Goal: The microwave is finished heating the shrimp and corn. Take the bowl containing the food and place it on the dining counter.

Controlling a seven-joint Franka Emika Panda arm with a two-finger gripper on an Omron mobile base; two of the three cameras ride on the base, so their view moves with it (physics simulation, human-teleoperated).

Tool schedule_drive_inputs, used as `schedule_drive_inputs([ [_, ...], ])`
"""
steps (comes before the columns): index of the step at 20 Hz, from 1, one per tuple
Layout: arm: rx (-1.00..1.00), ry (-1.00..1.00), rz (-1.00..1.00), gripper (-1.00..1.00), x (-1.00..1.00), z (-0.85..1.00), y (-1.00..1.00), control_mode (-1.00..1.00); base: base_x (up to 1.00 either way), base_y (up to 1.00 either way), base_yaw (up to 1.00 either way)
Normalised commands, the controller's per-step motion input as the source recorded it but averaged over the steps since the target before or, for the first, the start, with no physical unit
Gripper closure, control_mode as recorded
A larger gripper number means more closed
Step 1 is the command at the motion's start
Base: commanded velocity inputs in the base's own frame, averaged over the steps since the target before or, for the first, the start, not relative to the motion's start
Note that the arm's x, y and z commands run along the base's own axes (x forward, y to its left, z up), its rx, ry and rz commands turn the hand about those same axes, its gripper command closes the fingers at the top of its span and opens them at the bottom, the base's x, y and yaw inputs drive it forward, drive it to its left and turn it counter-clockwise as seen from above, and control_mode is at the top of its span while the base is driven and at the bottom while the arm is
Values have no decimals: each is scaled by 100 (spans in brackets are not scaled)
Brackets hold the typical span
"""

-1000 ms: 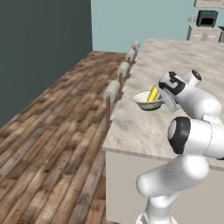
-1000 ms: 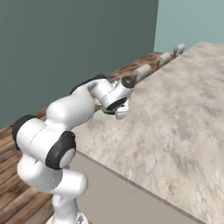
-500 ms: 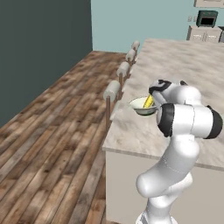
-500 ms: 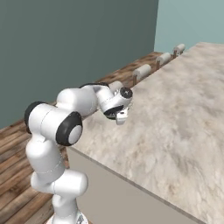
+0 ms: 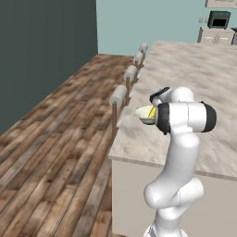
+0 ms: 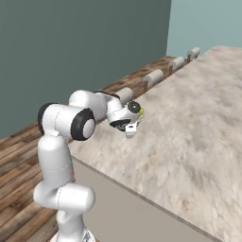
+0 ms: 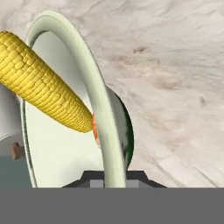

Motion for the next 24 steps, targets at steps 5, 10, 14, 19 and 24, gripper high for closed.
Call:
schedule_drive_inputs([
  [5,0,0,-4,100,54,-35,0,-100,0,0,0],
  [10,2,1,-1,-100,18,-15,0,-100,0,0,0],
  [14,0,-2,0,-100,-3,7,0,-100,0,0,0],
  [19,0,-9,-9,-100,-38,57,0,-100,0,0,0],
  [24,0,-10,-9,-100,-94,97,0,-100,0,0,0],
])
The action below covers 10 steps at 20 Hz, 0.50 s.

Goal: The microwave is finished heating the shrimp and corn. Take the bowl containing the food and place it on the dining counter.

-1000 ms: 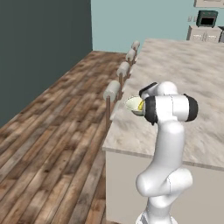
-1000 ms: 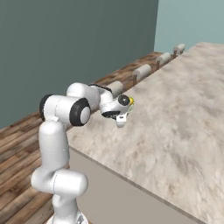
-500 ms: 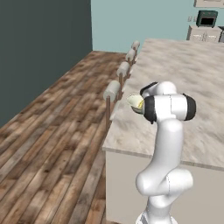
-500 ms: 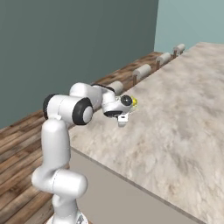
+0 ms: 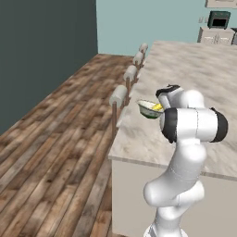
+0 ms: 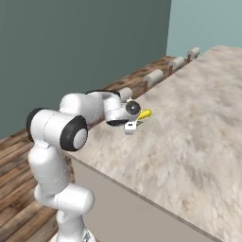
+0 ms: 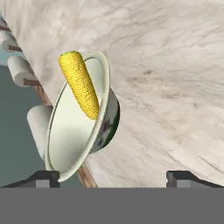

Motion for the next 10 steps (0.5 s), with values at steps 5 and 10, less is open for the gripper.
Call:
schedule_drive_inputs([
  [5,1,-2,-6,-100,-100,100,0,-100,0,0,0],
  [10,0,0,-1,-100,-100,100,0,-100,0,0,0],
])
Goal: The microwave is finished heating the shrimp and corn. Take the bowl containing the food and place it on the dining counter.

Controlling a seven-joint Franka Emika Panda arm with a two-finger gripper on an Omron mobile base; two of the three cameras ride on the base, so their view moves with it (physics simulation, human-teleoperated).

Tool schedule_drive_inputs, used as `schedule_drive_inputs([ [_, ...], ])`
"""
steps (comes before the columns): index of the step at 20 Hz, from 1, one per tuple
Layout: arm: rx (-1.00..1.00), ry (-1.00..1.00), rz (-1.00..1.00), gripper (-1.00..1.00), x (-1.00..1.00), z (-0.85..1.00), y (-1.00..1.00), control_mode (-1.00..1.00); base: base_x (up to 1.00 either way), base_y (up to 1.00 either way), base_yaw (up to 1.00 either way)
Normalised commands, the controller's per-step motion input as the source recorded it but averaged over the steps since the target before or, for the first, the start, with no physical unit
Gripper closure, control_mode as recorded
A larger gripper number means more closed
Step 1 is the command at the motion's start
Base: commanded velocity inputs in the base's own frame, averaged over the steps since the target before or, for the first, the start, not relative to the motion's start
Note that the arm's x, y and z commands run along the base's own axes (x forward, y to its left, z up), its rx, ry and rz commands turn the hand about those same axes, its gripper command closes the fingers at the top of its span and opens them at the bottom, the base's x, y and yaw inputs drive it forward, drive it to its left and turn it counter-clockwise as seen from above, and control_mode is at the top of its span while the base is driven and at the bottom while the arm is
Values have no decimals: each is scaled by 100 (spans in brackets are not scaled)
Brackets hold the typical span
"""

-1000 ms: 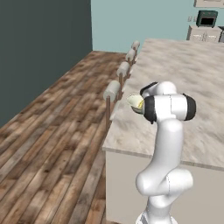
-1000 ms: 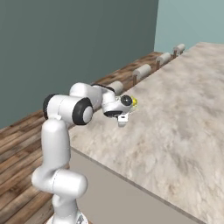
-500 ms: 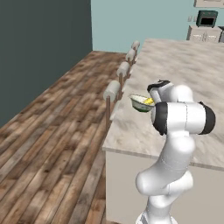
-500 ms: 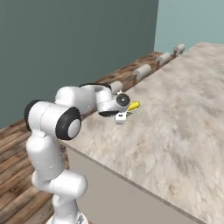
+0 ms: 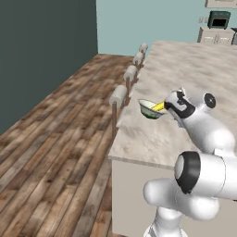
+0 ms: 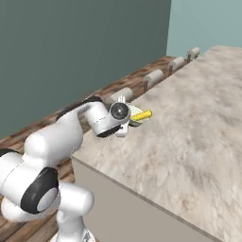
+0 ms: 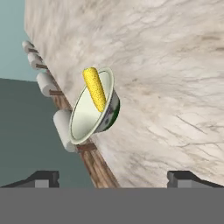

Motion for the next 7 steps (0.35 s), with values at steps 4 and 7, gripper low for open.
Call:
schedule_drive_inputs([
  [4,0,0,0,-100,-100,100,3,-100,0,0,0],
  [7,-6,0,3,-100,-100,100,16,-100,0,0,0],
])
